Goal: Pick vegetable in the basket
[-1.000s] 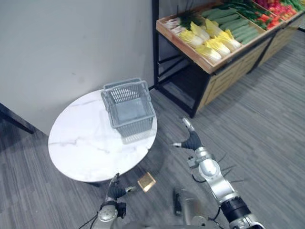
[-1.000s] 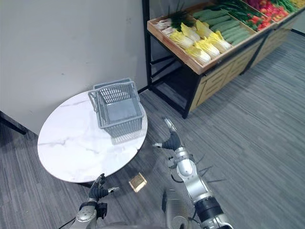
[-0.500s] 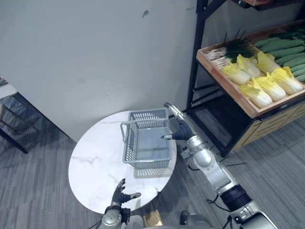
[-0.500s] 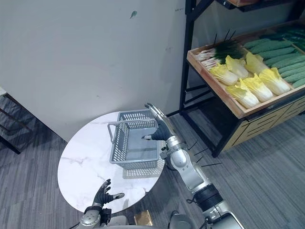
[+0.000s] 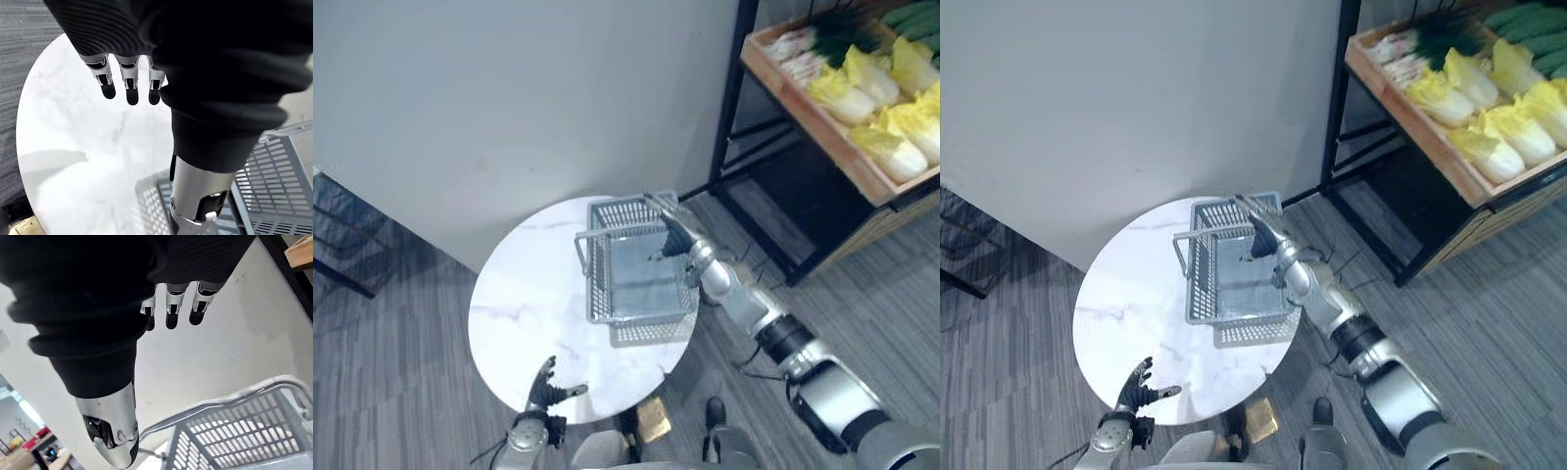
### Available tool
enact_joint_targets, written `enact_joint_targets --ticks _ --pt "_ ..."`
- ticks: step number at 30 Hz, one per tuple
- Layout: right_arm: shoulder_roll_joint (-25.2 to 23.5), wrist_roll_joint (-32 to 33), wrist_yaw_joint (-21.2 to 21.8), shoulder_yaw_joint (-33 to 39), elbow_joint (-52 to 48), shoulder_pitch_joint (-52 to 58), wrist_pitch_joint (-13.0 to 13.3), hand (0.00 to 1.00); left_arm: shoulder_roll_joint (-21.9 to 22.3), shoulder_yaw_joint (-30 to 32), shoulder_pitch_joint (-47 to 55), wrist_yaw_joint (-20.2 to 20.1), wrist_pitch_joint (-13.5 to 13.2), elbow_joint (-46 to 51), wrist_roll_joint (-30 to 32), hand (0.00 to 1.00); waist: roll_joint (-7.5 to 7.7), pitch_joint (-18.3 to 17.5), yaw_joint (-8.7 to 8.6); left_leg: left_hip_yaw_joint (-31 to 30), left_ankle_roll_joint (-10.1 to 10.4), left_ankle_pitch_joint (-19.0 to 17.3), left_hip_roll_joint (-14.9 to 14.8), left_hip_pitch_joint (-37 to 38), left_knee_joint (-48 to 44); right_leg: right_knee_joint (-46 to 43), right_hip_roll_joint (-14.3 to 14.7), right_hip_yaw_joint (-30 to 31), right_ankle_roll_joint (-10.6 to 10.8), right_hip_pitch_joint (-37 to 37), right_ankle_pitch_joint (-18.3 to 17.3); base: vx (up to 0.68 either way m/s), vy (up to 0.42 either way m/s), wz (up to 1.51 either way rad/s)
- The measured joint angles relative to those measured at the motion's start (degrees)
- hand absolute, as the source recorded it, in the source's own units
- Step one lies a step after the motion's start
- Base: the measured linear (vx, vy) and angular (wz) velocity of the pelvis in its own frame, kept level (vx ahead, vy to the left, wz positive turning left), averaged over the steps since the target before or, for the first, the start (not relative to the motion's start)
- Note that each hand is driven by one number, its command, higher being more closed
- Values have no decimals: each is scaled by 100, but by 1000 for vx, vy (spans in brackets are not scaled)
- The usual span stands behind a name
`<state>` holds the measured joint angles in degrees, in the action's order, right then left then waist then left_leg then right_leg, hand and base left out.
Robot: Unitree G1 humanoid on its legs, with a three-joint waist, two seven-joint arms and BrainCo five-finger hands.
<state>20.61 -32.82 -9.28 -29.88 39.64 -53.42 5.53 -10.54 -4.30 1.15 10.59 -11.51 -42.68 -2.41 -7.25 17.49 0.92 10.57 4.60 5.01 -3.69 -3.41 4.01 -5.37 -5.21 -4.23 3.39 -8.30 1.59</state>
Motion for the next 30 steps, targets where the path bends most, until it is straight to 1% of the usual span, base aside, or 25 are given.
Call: enact_joint_targets --ticks 2,3,5,9,11,12,15,18,22,26,28,30 --pt "173 -15 -72 -28 537 -617 -80 0 -2 -3 -186 74 -67 50 -184 0 -78 202 1 -99 7 68 -4 -158 -1 -2 10 -71 -32 -112 33 -34 -8 17" --pt "226 -32 -75 -29 663 -738 -104 0 -2 -3 -233 81 -80 50 -233 0 -109 243 9 -120 18 83 -7 -197 -6 -3 12 -94 -38 -135 38 -27 -14 17" --pt "399 -48 -79 -31 995 -1078 -189 0 -27 -1 -313 104 -168 64 -393 0 -227 420 18 -241 24 144 -16 -309 -4 -29 15 -192 -41 -206 39 -13 -16 22" --pt "509 -41 -79 -32 1467 -1376 -195 0 -51 -2 -381 140 -225 63 -527 0 -333 608 67 -273 24 197 -27 -514 -5 -111 25 -204 -48 -432 42 -10 -6 4" --pt "593 -29 -73 -28 1784 -1408 -205 0 -55 -2 -504 197 -255 59 -601 0 -417 689 159 -291 34 234 -25 -586 -5 -155 22 -209 -49 -515 41 -5 0 2" --pt "594 -26 -72 -27 1829 -1409 -211 100 -61 -2 -526 207 -267 59 -602 0 -435 706 165 -311 34 241 -25 -603 -4 -157 22 -224 -49 -524 41 -10 -1 10" --pt "560 71 -54 -30 1969 -1410 -211 100 -66 -16 -588 208 -279 45 -676 0 -495 768 162 -397 45 263 -27 -640 -7 -170 21 -296 -62 -525 32 -1 -2 12" --pt "551 102 -48 -29 1984 -1409 -216 100 -66 -30 -621 218 -279 31 -704 0 -501 771 172 -460 48 270 -32 -664 -7 -292 17 -336 -106 -572 -33 2 -9 10" --pt "527 310 -62 -7 1977 -1396 -217 100 -65 -47 -622 223 -277 -51 -694 0 -501 771 167 -503 52 276 -37 -660 -8 -389 17 -351 -104 -598 -89 4 -7 5" --pt "524 469 -86 138 1944 -1313 -207 100 -62 -61 -631 223 -274 -117 -640 0 -501 771 164 -496 51 276 -37 -635 -5 -407 17 -337 -102 -592 -92 0 0 0" --pt "525 550 -186 389 1698 -1031 -210 100 -49 -62 -633 224 -268 -182 -581 0 -500 770 170 -482 51 276 -37 -586 12 -412 17 -317 -100 -561 -93 10 3 -2" --pt "526 572 -209 491 1525 -800 -214 100 -17 -62 -636 224 -244 -257 -572 0 -499 770 169 -459 51 276 -36 -516 32 -407 19 -290 -97 -512 -95 20 6 -6"
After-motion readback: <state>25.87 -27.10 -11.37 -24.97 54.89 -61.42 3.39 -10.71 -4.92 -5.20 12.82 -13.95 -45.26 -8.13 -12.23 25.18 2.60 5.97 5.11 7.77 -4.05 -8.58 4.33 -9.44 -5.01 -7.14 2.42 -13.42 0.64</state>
